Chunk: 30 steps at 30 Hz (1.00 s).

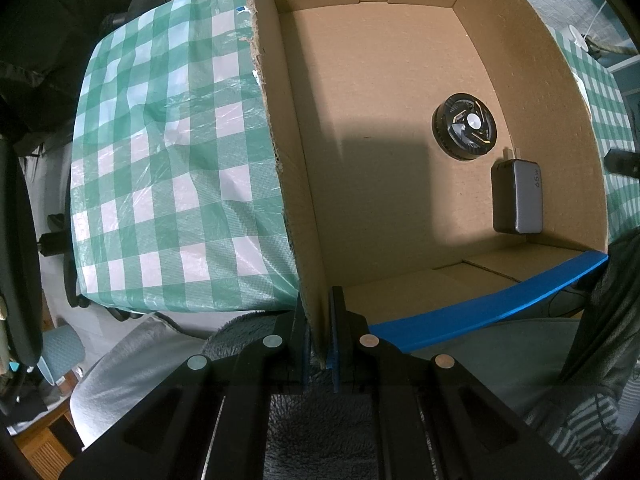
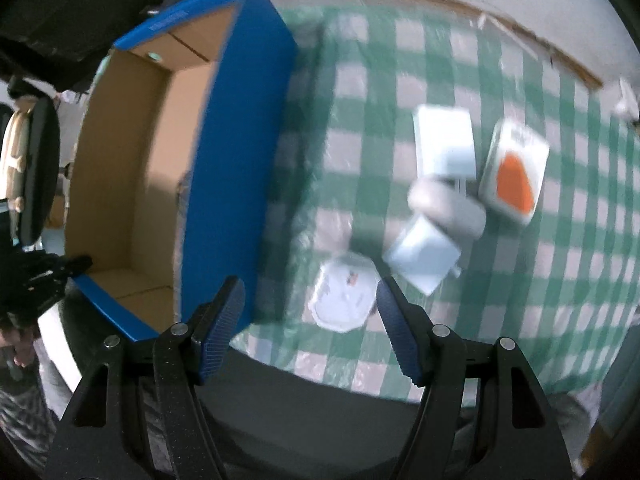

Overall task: Organize rigid objects
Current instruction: 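Return the right gripper to the white octagonal power bank and grasp it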

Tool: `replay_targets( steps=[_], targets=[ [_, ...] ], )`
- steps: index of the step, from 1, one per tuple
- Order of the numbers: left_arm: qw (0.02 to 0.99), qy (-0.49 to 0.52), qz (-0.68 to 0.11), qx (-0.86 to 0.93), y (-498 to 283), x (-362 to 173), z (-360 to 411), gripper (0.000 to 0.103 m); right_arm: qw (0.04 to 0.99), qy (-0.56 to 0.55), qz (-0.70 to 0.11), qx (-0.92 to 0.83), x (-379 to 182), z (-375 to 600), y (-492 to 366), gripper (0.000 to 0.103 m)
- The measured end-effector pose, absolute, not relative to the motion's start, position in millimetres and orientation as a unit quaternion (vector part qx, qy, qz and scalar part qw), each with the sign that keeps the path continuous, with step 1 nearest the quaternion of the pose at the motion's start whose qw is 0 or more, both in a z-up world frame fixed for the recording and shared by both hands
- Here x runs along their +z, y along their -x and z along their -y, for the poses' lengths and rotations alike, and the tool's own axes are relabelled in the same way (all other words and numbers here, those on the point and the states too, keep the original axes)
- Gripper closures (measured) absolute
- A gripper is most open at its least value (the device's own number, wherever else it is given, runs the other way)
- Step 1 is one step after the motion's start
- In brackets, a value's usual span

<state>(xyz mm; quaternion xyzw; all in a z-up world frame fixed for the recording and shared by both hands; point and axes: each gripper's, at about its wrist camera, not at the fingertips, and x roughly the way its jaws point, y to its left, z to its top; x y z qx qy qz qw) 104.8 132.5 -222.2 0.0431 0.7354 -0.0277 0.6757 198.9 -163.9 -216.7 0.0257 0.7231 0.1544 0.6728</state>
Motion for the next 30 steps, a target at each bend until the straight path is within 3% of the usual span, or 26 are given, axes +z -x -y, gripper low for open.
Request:
replay_targets(
  steps=[30],
  targets=[
    [0.676, -0.045, -0.735, -0.029, -104.0, -220.1, -132.0, 0.096, 0.643, -0.102, -0.753, 0.098, -305.8, 185.2, -191.5, 0.034]
  ],
)
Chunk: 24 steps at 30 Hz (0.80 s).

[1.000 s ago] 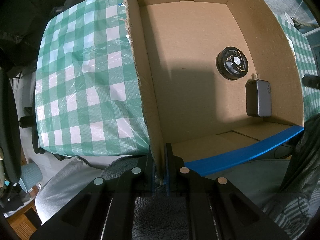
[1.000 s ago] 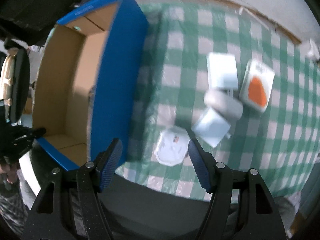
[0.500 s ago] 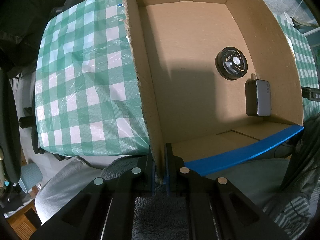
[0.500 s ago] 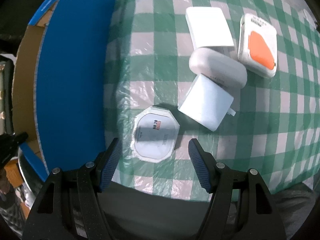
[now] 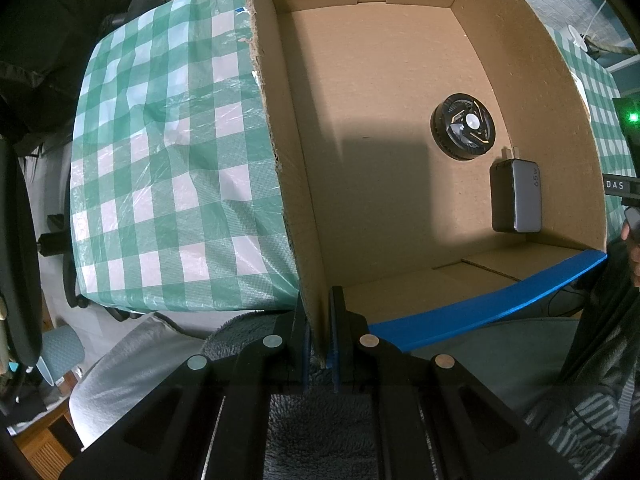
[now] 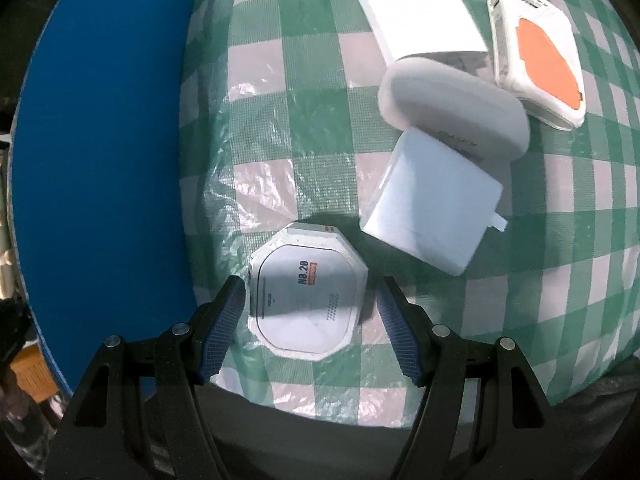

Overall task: Organize rigid objects
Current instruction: 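Return the right gripper to the white octagonal power bank and grasp it, then carry the white power bank with the right gripper into the box and release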

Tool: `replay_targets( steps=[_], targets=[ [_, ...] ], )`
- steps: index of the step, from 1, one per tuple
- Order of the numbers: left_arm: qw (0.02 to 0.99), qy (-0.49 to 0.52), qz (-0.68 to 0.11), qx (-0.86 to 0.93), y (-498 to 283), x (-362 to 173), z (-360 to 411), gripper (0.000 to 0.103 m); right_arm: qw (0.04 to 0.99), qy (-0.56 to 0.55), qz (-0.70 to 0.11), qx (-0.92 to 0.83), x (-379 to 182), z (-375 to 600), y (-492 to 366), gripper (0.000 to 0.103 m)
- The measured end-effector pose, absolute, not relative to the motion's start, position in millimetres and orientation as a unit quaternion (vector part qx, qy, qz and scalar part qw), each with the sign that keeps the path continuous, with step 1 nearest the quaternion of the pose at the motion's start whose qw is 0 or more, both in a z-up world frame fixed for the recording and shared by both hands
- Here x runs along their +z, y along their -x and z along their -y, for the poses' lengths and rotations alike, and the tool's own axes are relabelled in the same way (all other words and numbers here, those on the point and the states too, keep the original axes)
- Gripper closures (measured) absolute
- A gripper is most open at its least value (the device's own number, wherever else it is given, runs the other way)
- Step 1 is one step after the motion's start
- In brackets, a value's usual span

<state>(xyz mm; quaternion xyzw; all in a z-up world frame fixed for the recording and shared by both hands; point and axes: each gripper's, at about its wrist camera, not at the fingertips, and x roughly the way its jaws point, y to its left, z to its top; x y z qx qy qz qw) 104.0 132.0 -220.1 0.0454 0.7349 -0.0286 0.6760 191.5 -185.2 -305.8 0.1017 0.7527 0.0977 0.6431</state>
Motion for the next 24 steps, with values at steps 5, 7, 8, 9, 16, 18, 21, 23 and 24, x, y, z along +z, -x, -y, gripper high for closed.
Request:
replay_targets(
  steps=[5, 7, 8, 9, 16, 18, 21, 23, 24],
  targets=[
    [0.676, -0.046, -0.735, -0.029, -103.6, -220.0, -131.9, 0.096, 0.656, -0.078, -0.744, 0.100, -302.3, 171.4, -190.9, 0.045],
    [0.676, -0.046, -0.735, -0.028, -103.6, -219.9, -132.3, 0.096, 0.659, -0.074, -0.741, 0.101, -301.3, 169.0, -190.4, 0.047],
    [0.676, -0.046, -0.735, -0.028, -103.4, -219.9, -131.9, 0.096, 0.660, -0.072, -0.741, 0.104, -301.1, 168.2, -190.1, 0.047],
    [0.675, -0.047, -0.736, -0.028, -103.3, -219.9, -132.3, 0.096, 0.660, -0.069, -0.740, 0.106, -301.0, 167.4, -189.1, 0.048],
    [0.675, -0.047, -0.735, -0.029, -103.4, -220.7, -130.9, 0.096, 0.664, -0.035, -0.738, 0.115, -292.7, 166.6, -180.9, 0.048],
    [0.676, -0.047, -0.735, -0.029, -103.3, -221.0, -131.0, 0.096, 0.667, -0.018, -0.735, 0.117, -284.7, 162.8, -178.9, 0.048],
    [0.675, -0.046, -0.736, -0.029, -103.9, -220.4, -130.7, 0.096, 0.670, -0.004, -0.733, 0.121, -277.3, 157.5, -175.8, 0.048],
    [0.675, -0.047, -0.736, -0.029, -104.3, -220.6, -130.8, 0.096, 0.672, 0.007, -0.730, 0.123, -269.5, 155.3, -176.1, 0.048],
    [0.675, -0.048, -0.736, -0.029, -104.4, -220.7, -130.9, 0.096, 0.673, 0.010, -0.728, 0.125, -266.4, 153.8, -176.2, 0.048]
  ],
)
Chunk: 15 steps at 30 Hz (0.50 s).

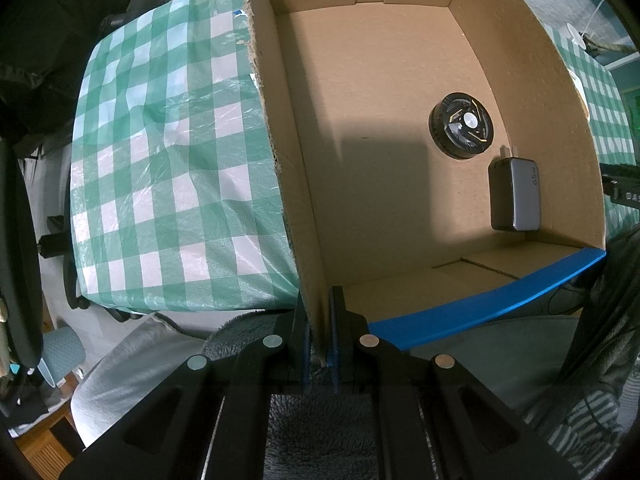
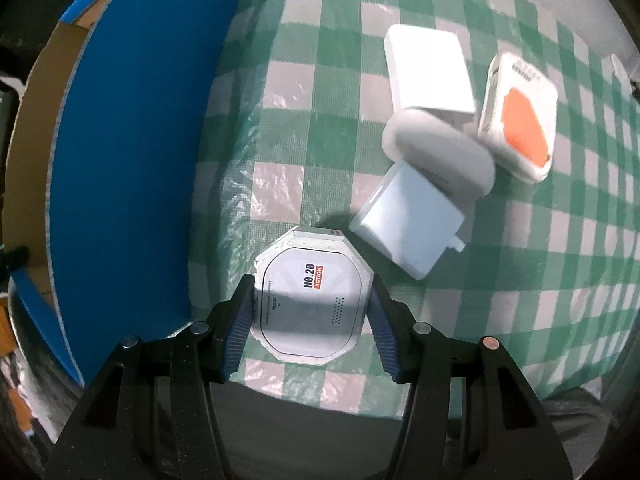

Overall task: Organize rigid objects
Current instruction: 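Carry the white power bank with the right gripper into the box and release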

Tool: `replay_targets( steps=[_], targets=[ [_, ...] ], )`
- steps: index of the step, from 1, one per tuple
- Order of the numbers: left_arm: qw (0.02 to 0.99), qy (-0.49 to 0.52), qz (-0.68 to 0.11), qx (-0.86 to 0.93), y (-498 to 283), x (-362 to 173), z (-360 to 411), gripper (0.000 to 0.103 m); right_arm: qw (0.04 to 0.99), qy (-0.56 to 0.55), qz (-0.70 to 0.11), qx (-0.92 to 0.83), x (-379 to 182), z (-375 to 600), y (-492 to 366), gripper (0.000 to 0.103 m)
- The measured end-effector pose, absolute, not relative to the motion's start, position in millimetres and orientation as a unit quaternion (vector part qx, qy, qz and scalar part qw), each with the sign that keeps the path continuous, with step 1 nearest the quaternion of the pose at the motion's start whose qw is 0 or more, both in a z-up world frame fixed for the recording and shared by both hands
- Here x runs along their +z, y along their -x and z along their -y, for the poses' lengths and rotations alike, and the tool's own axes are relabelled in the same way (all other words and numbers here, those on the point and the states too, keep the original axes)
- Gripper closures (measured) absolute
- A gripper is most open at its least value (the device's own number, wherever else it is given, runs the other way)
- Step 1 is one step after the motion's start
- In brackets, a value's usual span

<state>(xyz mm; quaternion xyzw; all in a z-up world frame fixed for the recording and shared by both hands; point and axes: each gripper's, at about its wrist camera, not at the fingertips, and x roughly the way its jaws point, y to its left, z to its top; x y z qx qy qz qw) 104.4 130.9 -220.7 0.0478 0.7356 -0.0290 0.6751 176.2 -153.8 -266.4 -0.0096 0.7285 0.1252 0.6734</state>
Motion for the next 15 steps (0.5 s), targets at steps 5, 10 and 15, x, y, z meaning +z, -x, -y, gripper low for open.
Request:
replay_targets(
  steps=[5, 10, 15],
  targets=[
    [0.676, -0.047, -0.735, -0.029, -104.3, -219.6, -130.4, 0.096, 0.680, 0.029, -0.720, 0.136, -240.5, 150.0, -180.3, 0.048],
    [0.676, -0.048, -0.735, -0.029, -104.3, -219.6, -130.5, 0.096, 0.691, 0.041, -0.706, 0.151, -208.2, 142.8, -185.2, 0.048],
    [0.675, -0.051, -0.735, -0.029, -104.6, -219.2, -130.0, 0.096, 0.702, 0.056, -0.688, 0.176, -174.6, 135.1, -199.3, 0.048]
  ],
)
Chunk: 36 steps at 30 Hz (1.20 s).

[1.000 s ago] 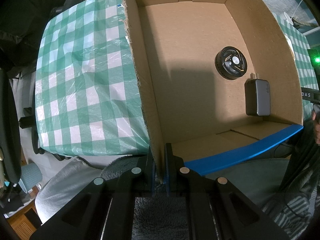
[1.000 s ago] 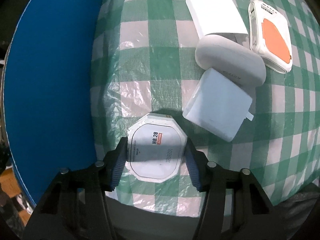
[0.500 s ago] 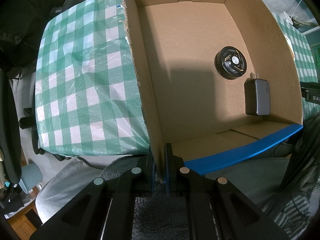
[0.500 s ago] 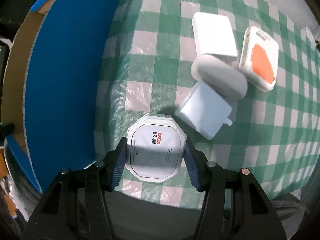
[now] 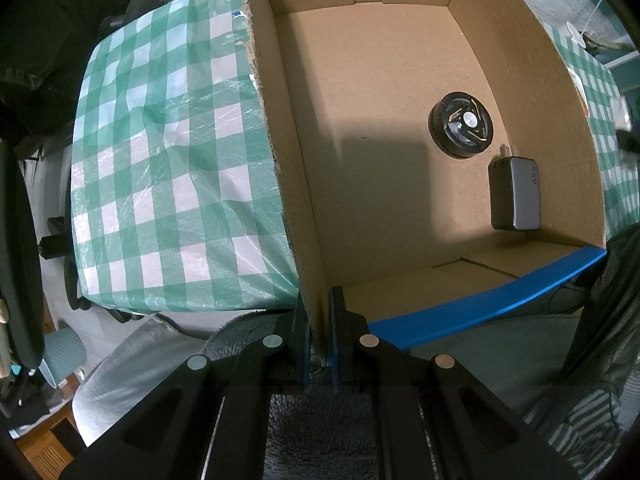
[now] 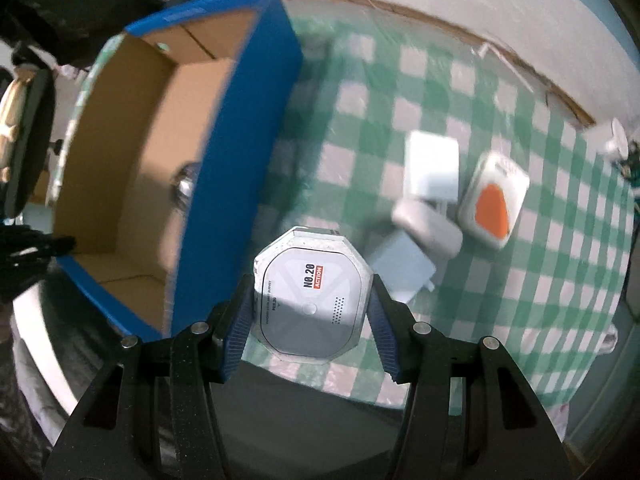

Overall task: Organize rigid objects
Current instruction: 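Carry the white power bank with the right gripper into the box and release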

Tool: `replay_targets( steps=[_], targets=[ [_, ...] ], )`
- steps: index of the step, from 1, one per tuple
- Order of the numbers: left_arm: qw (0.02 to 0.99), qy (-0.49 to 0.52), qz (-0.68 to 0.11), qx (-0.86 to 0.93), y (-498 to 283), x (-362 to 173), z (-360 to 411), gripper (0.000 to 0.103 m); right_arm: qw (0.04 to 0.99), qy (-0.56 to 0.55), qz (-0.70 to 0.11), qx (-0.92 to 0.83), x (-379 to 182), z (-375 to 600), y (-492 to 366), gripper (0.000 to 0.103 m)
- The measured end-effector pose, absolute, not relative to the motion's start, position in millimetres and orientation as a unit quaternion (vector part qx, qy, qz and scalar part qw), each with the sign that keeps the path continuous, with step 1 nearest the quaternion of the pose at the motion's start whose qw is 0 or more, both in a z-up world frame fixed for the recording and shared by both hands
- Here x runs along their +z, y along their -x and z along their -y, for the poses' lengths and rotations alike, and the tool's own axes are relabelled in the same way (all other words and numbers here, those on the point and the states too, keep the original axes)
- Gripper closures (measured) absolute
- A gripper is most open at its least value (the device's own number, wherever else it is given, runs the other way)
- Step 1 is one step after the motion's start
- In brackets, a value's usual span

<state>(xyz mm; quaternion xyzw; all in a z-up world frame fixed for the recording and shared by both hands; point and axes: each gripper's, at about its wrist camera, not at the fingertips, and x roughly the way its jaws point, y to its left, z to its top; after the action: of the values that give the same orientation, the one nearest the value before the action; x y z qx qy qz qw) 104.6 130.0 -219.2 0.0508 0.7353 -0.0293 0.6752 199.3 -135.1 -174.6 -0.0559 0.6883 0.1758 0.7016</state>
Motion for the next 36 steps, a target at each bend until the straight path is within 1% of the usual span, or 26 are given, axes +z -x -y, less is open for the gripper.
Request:
replay_targets(
  steps=[5, 9, 12, 23, 29, 36],
  targets=[
    [0.676, -0.051, -0.735, -0.029, -104.5, -219.0, -130.0, 0.096, 0.709, 0.078, -0.672, 0.200, -147.6, 107.0, -210.3, 0.048],
    [0.676, -0.051, -0.735, -0.029, -104.6, -219.2, -130.2, 0.096, 0.711, 0.090, -0.663, 0.217, -135.7, 89.9, -216.6, 0.048],
    [0.675, -0.050, -0.735, -0.030, -104.6, -219.1, -130.5, 0.096, 0.707, 0.105, -0.661, 0.230, -137.2, 69.5, -218.1, 0.048],
    [0.676, -0.051, -0.734, -0.030, -104.2, -217.7, -129.8, 0.096, 0.682, 0.159, -0.658, 0.276, -176.5, 16.0, -218.7, 0.048],
    [0.676, -0.053, -0.734, -0.032, -103.7, -216.9, -127.9, 0.096, 0.676, 0.181, -0.661, 0.272, -195.5, 13.0, -220.5, 0.048],
    [0.676, -0.054, -0.734, -0.034, -102.8, -215.5, -126.8, 0.096, 0.682, 0.180, -0.655, 0.271, -200.7, 17.5, -222.1, 0.048]
  ],
)
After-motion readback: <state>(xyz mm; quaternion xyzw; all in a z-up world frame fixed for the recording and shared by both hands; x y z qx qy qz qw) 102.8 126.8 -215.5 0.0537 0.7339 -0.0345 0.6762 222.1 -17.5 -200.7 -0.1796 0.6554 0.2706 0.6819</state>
